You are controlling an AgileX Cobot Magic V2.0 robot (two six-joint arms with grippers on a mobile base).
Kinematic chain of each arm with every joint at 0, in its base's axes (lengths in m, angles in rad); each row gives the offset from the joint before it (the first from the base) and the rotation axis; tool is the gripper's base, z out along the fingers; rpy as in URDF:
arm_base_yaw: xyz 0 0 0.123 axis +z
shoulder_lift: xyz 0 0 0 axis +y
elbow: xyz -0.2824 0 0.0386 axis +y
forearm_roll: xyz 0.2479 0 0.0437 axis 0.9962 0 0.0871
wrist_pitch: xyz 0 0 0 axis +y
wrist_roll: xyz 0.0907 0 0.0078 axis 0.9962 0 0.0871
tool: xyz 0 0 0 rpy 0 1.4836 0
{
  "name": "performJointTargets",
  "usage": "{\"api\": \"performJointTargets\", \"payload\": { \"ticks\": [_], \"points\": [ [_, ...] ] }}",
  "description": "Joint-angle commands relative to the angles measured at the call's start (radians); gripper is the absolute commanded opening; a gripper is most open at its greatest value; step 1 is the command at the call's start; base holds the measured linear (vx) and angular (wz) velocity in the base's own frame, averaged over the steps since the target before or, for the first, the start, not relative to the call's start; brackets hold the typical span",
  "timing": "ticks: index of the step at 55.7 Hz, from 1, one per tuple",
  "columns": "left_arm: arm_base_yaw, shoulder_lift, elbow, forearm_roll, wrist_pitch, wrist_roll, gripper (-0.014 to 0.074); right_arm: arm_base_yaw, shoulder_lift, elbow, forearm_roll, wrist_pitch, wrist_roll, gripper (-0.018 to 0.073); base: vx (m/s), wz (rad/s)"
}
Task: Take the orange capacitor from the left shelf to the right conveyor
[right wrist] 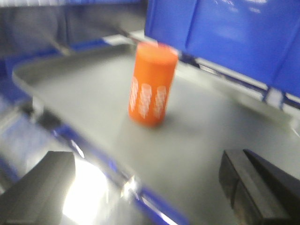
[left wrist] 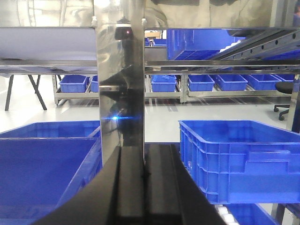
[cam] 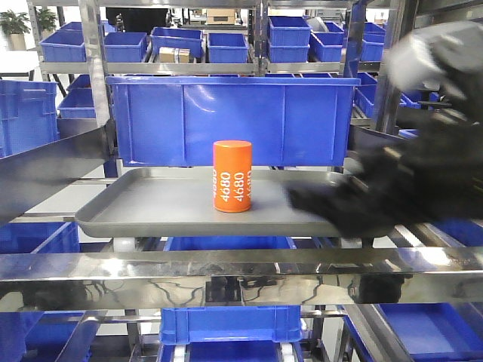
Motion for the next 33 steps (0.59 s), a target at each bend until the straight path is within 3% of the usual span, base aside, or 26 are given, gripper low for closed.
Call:
{"api": "performJointTargets", "payload": {
  "ticks": [1,19,33],
  "points": [
    [-0.006,-0.011,0.032,-0.005,-0.081,0.002,-0.0006,0.002,0.047,-0.056,0.052,-0.165,0.002,0.0656,0.00,0.00],
    [-0.006,-0.011,0.032,-0.005,-0.081,0.002,-0.0006,0.002,0.197,-0.059,0.133,-0.379,-0.007,0.0645,0.00,0.00],
    [-0.006,-0.011,0.032,-0.005,-0.081,0.002,-0.0006,0.002,0.266,-0.067,0.139,-0.410,-0.011,0.0638,0.00,0.00]
  ]
}}
